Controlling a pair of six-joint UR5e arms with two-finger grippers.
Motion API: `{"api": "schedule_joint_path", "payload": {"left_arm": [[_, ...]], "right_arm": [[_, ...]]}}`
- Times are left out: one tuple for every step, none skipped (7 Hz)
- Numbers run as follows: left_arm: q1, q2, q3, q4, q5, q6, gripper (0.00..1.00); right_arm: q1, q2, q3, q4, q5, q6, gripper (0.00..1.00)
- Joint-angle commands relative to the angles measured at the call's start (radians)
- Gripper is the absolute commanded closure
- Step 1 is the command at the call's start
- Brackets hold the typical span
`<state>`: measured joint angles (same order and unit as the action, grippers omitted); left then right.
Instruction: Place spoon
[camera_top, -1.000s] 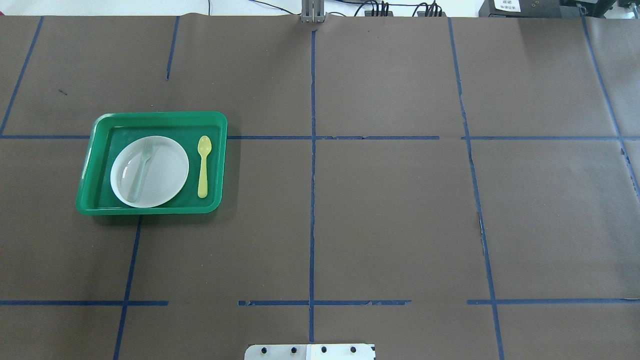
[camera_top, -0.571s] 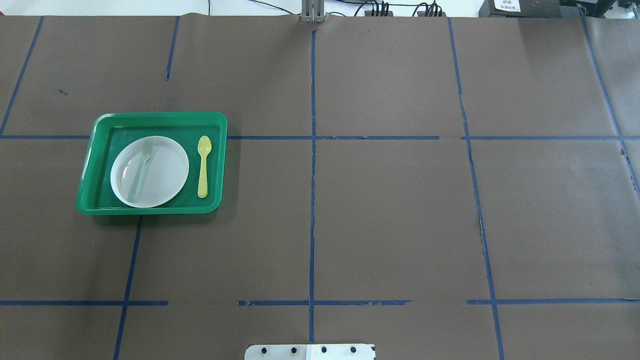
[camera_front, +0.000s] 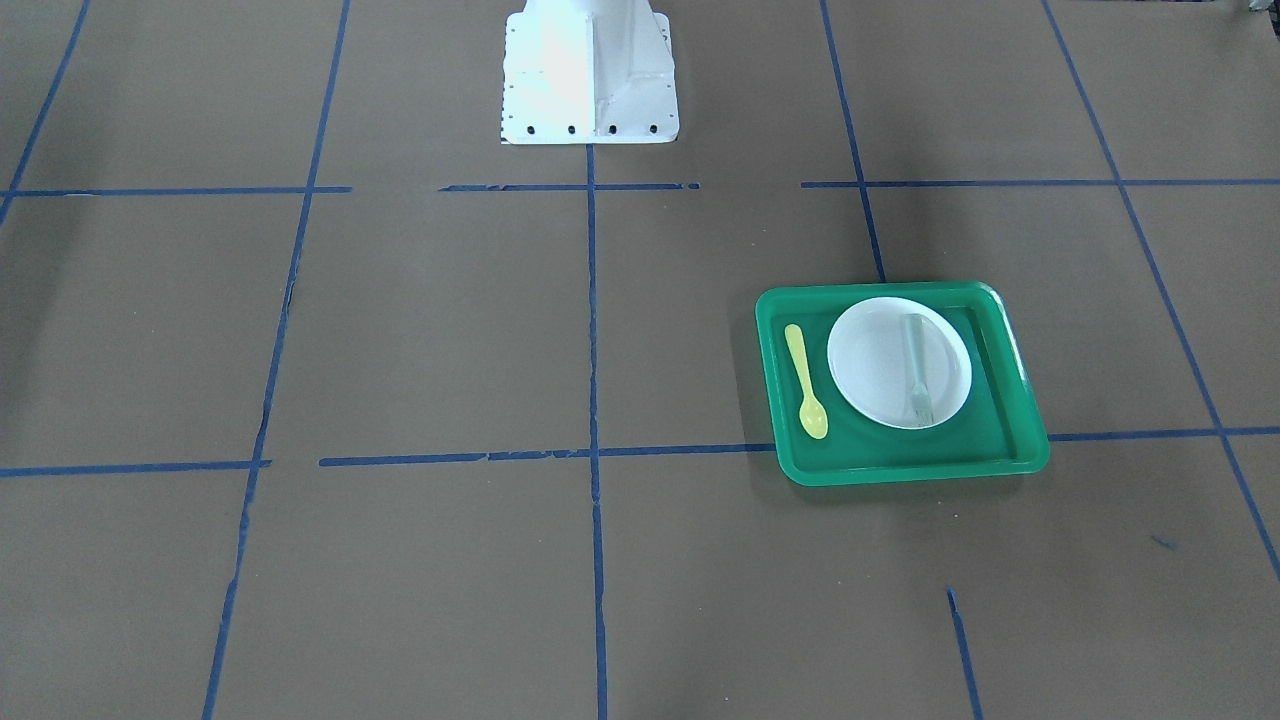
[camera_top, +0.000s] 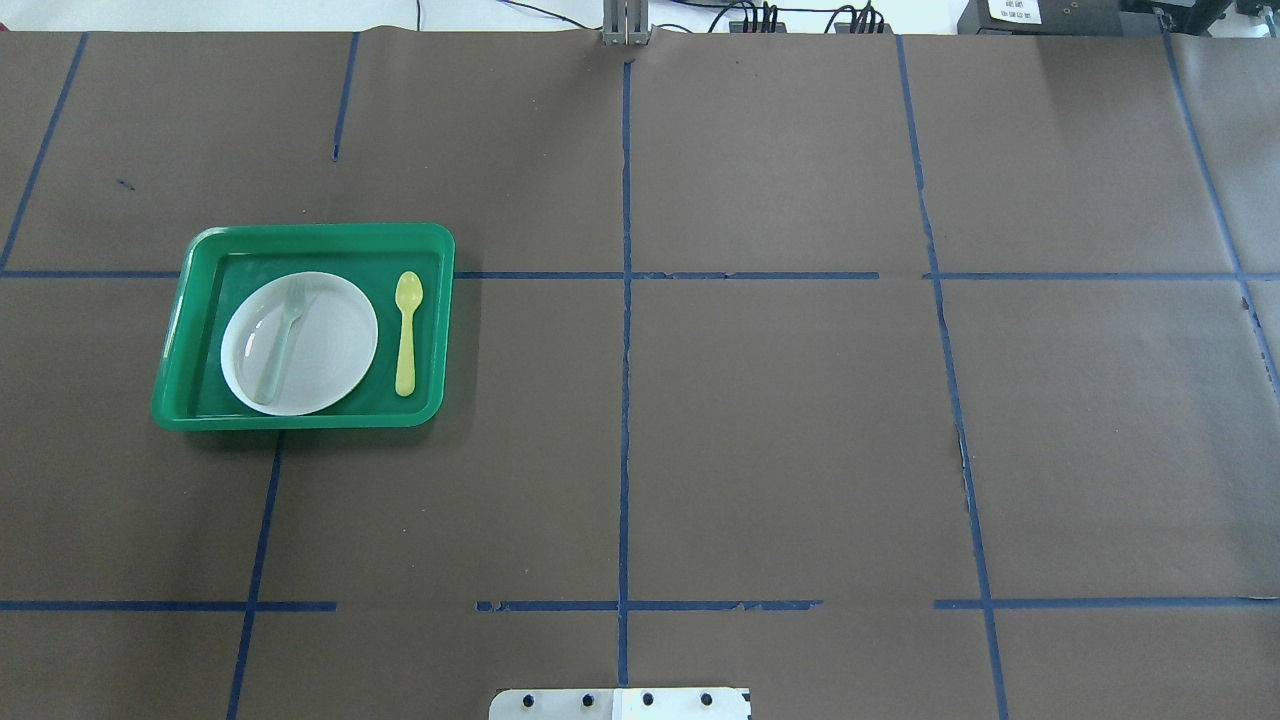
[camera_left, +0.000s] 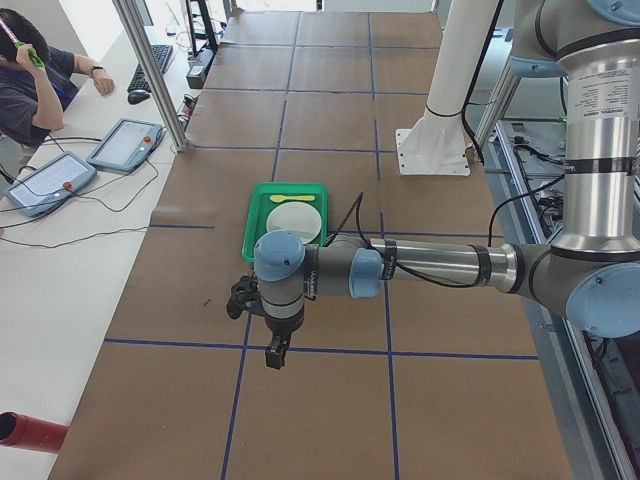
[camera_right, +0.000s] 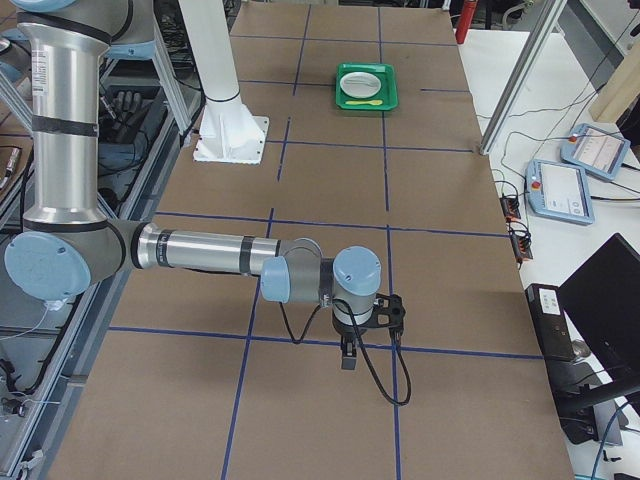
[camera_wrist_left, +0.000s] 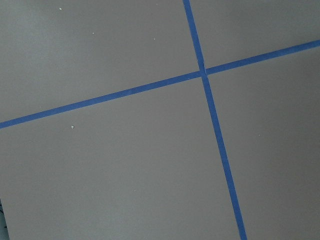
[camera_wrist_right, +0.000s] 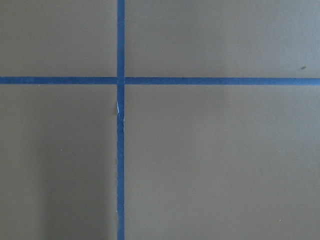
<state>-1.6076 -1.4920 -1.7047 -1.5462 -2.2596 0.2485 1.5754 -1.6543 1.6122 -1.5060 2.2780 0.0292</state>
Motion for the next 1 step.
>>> {"api": "schedule_joint_path", "payload": {"left_arm": [[0.000, -0.001, 0.000, 0.000, 0.000, 0.000, 0.00]], "right_arm": [[0.000, 0.001, 0.000, 0.001, 0.000, 0.000, 0.00]]}}
